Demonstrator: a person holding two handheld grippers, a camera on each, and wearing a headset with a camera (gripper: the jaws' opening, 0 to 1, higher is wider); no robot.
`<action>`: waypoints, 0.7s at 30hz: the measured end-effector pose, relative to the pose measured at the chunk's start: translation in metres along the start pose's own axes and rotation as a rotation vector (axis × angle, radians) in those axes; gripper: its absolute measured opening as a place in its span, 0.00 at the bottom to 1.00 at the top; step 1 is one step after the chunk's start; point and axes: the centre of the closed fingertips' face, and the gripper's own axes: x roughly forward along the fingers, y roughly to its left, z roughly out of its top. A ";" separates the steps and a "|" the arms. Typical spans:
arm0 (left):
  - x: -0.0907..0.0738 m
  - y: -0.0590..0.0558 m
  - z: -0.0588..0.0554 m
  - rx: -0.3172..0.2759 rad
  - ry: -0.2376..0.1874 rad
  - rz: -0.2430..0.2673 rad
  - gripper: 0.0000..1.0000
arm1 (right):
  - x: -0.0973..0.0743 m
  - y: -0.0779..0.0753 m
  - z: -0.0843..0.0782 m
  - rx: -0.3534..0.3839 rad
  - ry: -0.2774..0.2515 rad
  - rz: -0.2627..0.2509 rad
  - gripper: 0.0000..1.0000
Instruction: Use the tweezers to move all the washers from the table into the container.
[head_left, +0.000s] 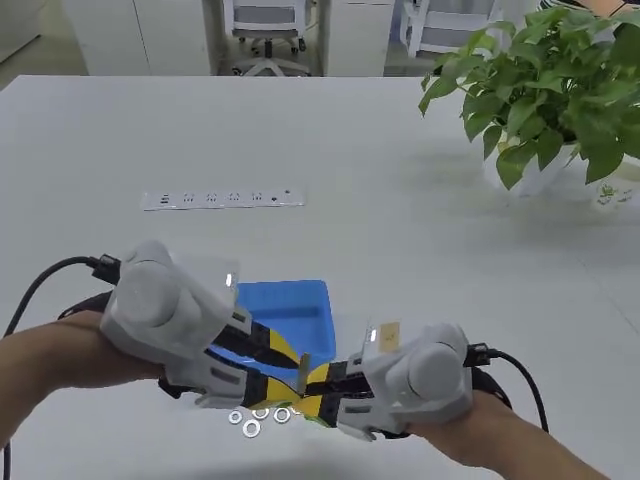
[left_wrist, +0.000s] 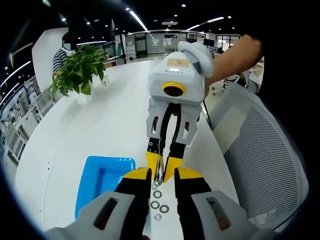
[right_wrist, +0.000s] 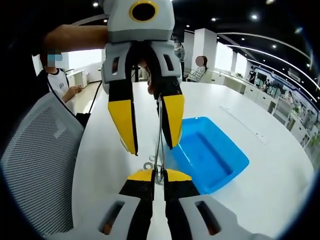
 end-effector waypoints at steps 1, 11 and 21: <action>-0.001 0.000 0.000 0.002 -0.001 0.003 0.23 | 0.000 0.000 0.001 0.002 -0.003 -0.002 0.07; -0.004 0.001 0.000 0.005 -0.011 0.014 0.20 | 0.000 0.000 0.001 0.001 0.001 -0.004 0.07; -0.007 -0.001 -0.005 -0.017 -0.016 0.022 0.23 | 0.000 -0.001 0.005 -0.010 0.001 0.003 0.07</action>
